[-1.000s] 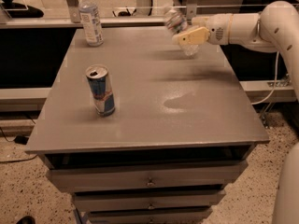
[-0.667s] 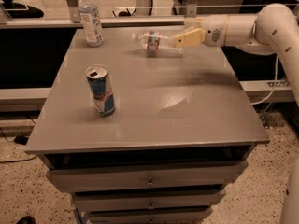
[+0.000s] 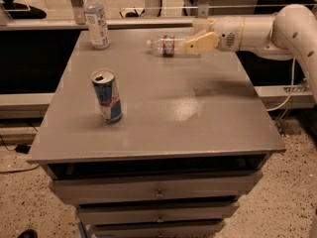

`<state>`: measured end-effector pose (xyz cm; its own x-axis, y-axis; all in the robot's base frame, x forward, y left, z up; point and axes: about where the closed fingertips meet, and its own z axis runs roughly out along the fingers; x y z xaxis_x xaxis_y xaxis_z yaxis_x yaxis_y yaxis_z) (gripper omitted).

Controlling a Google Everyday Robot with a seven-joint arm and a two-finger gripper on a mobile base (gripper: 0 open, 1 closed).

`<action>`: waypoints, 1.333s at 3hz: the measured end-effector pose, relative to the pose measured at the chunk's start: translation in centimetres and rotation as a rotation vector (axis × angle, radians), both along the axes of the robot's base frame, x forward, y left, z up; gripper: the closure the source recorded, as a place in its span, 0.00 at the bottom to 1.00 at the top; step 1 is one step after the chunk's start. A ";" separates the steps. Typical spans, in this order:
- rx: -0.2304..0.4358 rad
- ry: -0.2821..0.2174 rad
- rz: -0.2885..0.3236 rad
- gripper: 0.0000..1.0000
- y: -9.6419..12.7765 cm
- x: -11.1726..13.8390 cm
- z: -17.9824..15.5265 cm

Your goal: Knock water bottle over

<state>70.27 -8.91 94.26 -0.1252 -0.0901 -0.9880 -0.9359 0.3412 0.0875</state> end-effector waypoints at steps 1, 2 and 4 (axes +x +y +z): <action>-0.019 -0.028 -0.023 0.00 -2.1 -0.1 0.1; -0.046 -0.065 -0.069 0.00 -6.0 0.3 0.2; -0.084 -0.118 -0.116 0.00 -10.3 1.0 1.2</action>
Offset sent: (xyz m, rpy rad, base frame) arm 0.0110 -0.1221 0.0088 -0.0800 -0.1216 -0.1474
